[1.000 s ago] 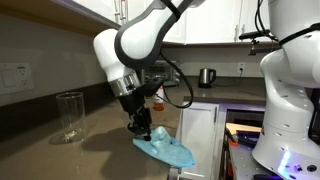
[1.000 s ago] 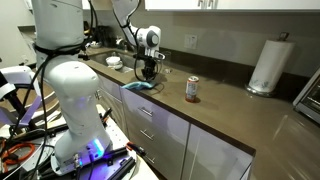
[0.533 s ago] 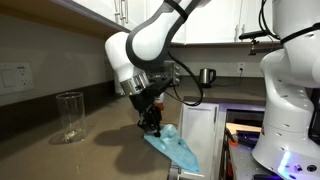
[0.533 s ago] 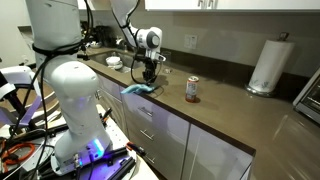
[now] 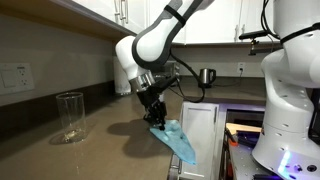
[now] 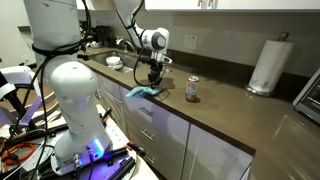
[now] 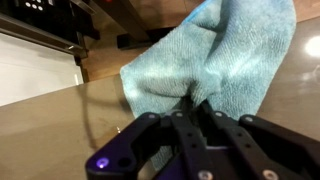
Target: Use the towel to wipe the counter
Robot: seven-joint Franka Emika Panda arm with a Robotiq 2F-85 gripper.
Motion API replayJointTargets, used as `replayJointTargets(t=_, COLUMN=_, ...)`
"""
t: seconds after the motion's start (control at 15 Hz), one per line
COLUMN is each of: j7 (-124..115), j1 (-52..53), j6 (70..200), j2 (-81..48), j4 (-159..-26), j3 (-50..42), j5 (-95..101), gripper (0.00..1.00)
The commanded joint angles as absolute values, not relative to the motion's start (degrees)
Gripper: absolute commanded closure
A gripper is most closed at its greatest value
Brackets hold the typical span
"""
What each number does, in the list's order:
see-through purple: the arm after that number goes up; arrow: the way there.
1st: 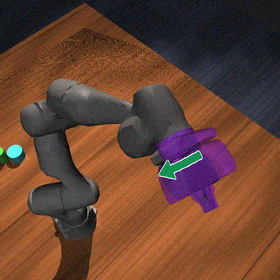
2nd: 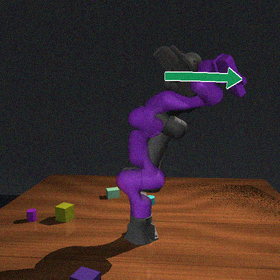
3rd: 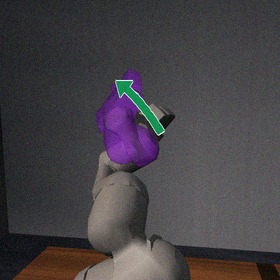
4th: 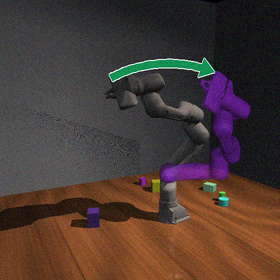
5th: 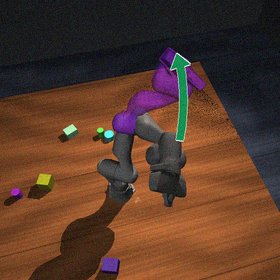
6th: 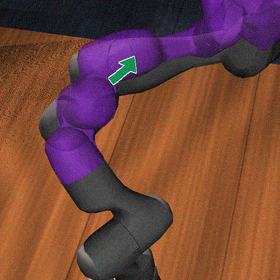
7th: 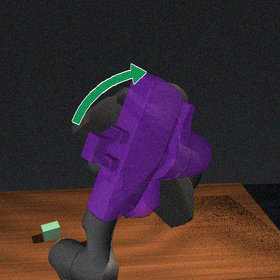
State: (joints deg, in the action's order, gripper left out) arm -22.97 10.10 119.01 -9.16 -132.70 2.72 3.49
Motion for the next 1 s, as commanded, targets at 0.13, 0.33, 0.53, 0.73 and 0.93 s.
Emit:
replayJointTargets(t=0.13, j7=-23.1, j1=8.9, j6=118.7, j2=-9.1, j4=-132.6, j3=2.8, j5=3.9, gripper=0.91)
replayJointTargets(t=0.33, j7=-23.1, j1=8.9, j6=118.6, j2=-9.1, j4=-132.6, j3=2.8, j5=3.9, gripper=0.91)
replayJointTargets(t=0.53, j7=-24.7, j1=8.9, j6=117.9, j2=-9.4, j4=-132.1, j3=2.4, j5=5.0, gripper=0.96)
replayJointTargets(t=0.73, j7=-27.1, j1=9.0, j6=117.0, j2=-9.6, j4=-131.2, j3=1.5, j5=9.2, gripper=0.96)
replayJointTargets(t=0.93, j7=-30.7, j1=9.1, j6=117.5, j2=-9.2, j4=-131.4, j3=0.6, j5=14.0, gripper=0.95)
